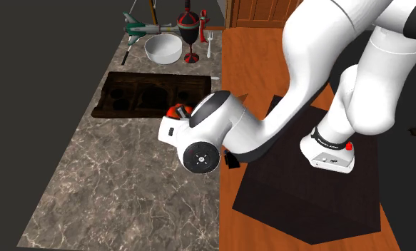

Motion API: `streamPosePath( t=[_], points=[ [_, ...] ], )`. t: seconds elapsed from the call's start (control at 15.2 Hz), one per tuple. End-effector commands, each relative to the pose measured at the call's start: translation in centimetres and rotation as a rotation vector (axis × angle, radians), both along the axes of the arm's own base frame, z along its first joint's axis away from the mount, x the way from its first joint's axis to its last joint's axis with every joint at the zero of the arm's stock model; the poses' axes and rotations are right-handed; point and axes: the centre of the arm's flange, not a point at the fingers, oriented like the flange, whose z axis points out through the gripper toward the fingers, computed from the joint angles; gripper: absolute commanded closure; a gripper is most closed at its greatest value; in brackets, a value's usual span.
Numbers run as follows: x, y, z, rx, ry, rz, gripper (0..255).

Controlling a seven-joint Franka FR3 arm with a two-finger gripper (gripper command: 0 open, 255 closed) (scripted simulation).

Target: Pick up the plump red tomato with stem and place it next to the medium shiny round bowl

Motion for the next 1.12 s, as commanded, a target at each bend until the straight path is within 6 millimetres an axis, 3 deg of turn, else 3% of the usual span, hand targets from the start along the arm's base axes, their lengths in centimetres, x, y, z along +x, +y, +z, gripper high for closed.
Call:
streamPosePath(
  t=[0.0,0.79,1.06],
  points=[
    [0.0,0.0,1.1,0.0,0.0,0.0,255],
    [0.0,0.0,7.1,0.0,0.0,0.0,255],
    [1.5,-5.1,7.1,0.0,0.0,0.0,255]
  ],
)
